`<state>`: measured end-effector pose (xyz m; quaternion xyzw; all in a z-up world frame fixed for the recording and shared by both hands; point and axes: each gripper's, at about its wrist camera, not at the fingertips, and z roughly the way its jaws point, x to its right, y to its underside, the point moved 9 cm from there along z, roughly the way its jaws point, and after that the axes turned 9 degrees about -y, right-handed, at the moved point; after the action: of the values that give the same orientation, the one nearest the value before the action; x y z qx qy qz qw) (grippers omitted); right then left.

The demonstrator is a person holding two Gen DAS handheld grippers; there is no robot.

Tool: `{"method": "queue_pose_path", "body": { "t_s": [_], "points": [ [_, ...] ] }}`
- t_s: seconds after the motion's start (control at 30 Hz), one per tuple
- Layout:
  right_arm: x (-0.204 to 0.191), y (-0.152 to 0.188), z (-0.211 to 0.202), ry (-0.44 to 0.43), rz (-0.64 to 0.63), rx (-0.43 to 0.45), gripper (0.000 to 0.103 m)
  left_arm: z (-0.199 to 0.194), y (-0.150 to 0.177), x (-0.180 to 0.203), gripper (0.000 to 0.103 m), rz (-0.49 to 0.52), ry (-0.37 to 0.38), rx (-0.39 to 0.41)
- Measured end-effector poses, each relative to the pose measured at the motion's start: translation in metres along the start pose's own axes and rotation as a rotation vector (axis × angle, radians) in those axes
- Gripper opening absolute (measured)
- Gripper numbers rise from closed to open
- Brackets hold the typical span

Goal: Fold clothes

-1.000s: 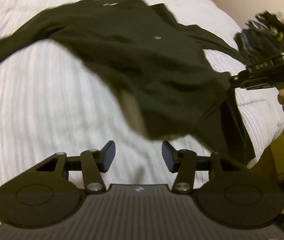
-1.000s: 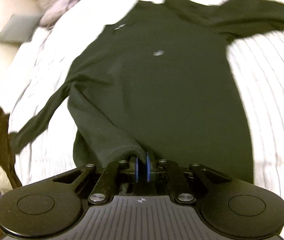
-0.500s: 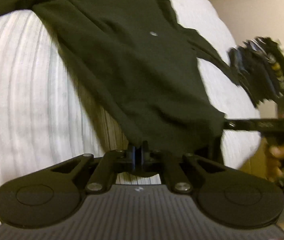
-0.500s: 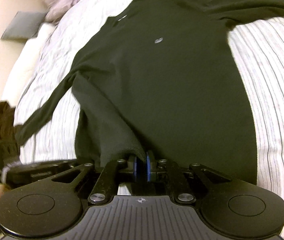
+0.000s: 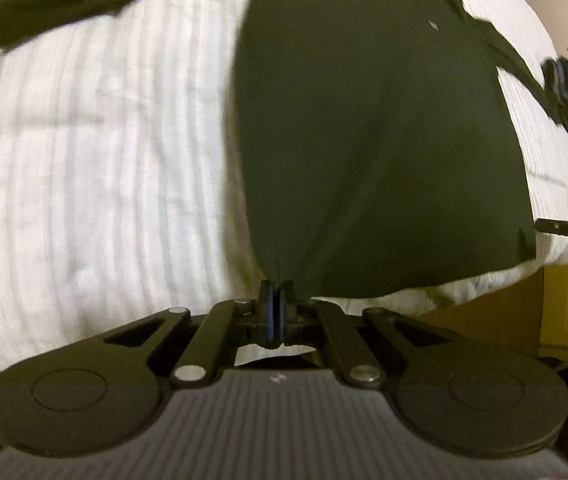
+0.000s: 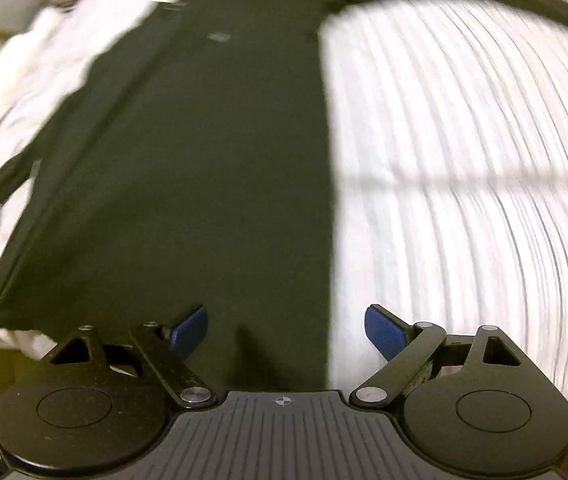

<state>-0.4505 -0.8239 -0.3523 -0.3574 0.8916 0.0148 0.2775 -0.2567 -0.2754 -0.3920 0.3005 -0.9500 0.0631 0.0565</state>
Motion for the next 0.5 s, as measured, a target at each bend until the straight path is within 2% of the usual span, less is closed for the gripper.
{"method": "queue_pose_path", "body": {
  "t_s": [0.07, 0.1, 0.13, 0.17, 0.2, 0.23, 0.37, 0.5],
  "points": [
    [0.008, 0.006, 0.005, -0.033, 0.050, 0.002, 0.089, 0.008, 0.003, 0.004, 0.000, 0.026, -0.005, -0.017],
    [0.011, 0.009, 0.008, -0.054, 0.074, 0.004, 0.084, 0.011, 0.004, 0.005, 0.000, 0.035, -0.008, -0.025],
    [0.014, 0.012, 0.010, -0.075, 0.097, 0.006, 0.065, 0.011, 0.003, 0.003, 0.000, 0.036, -0.013, -0.029],
    [0.016, 0.013, 0.012, -0.093, 0.119, 0.001, 0.050, 0.012, 0.002, 0.002, 0.000, 0.038, -0.018, -0.033],
    [0.018, 0.013, 0.014, -0.110, 0.140, -0.008, 0.016, 0.012, 0.001, 0.001, 0.000, 0.039, -0.023, -0.037],
    [0.019, 0.013, 0.013, -0.111, 0.142, -0.022, 0.002, 0.011, 0.001, -0.001, 0.000, 0.043, -0.027, -0.040],
    [0.016, 0.005, -0.018, -0.063, 0.057, -0.069, 0.001, -0.011, 0.001, -0.002, 0.000, 0.065, -0.003, -0.022],
    [0.029, 0.007, -0.049, 0.091, -0.025, -0.104, 0.000, 0.006, 0.014, 0.004, 0.000, 0.064, -0.015, -0.043]
  ]
}}
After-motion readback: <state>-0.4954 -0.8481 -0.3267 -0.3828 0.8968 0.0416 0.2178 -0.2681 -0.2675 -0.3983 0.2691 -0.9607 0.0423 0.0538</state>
